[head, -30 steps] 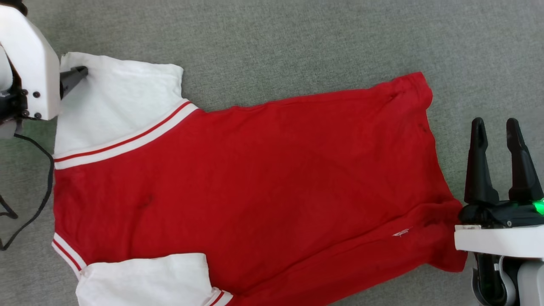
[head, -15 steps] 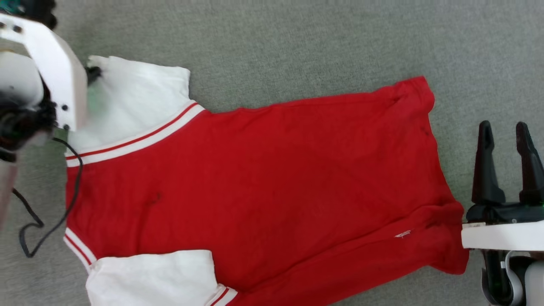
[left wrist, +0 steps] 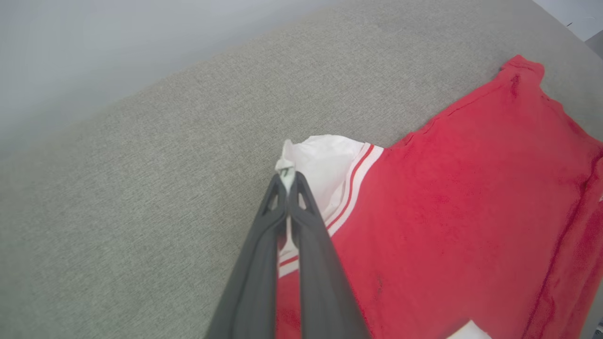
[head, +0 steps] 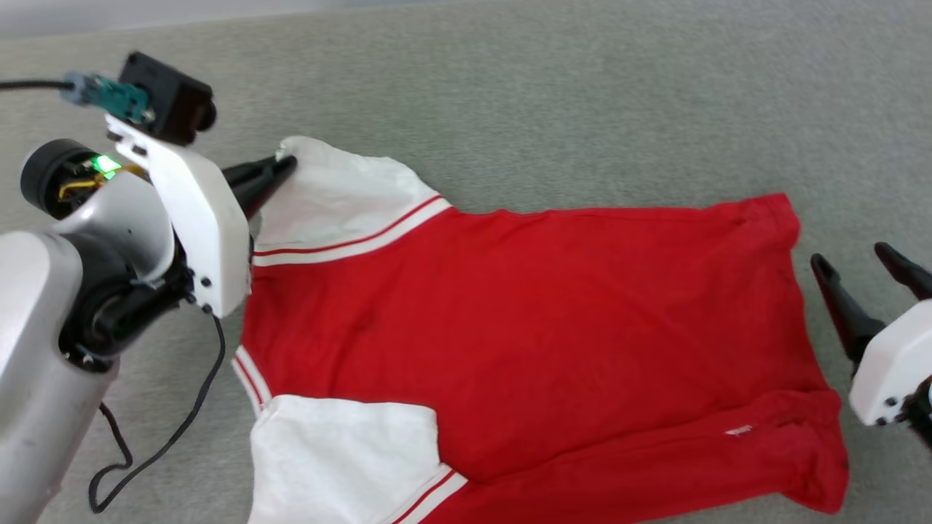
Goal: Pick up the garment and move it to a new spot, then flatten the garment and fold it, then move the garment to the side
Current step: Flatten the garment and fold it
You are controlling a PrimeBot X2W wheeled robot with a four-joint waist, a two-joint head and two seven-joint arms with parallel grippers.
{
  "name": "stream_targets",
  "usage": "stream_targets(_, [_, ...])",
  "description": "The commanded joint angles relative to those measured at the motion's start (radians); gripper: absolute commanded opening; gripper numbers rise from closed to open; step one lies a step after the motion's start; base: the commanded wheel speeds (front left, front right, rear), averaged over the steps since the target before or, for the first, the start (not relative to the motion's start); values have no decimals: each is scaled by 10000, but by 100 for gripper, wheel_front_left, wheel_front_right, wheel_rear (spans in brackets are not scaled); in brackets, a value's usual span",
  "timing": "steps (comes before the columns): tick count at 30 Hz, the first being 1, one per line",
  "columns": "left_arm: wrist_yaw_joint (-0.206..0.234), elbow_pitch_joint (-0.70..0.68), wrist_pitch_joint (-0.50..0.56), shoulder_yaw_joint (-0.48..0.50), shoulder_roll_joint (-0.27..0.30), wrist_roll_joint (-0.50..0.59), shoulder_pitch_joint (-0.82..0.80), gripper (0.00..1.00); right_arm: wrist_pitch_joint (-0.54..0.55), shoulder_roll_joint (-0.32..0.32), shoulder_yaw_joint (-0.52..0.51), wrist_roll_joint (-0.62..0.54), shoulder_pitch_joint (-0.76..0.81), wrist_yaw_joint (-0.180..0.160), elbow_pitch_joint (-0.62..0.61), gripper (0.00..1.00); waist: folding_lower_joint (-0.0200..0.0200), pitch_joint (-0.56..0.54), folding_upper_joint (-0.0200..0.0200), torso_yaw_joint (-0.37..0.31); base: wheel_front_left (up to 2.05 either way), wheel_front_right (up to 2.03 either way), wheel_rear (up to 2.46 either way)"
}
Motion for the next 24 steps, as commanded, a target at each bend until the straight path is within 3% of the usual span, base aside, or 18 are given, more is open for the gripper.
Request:
stream_targets(1, [-1,-532,-86,-40,114,-58,340,0,1141,-500,48,331,-417,-8,-6,100,0,-311,0,493,0,0,0])
stream_targets(6, [47,-1754,-236,-188,237,-58,966,0,3521,-1646,379,754,-1141,-6,10,100,0,-257,0,990,0,0,0])
stream_targets(11, [121,-2555,-363,-258,280,1,1353,0,5113,-2156,543,1046,-1856,-6,314,100,0,-45,0,1345,0,0,0])
stream_targets(15, [200,-3122,-564,-284,267,71,1621,0,6026,-2457,809,1137,-2648,-6,1014,100,0,162,0,1657,0,0,0])
stream_targets(16, [296,-3522,-849,-259,194,183,1864,0,6443,-2628,1092,996,-3362,-6,1790,100,0,409,0,1906,0,0,0])
stream_targets(24, [255,-3906,-1130,-406,127,332,2017,0,6602,-2456,1464,763,-3714,-6,3099,100,0,807,0,2314,0,0,0])
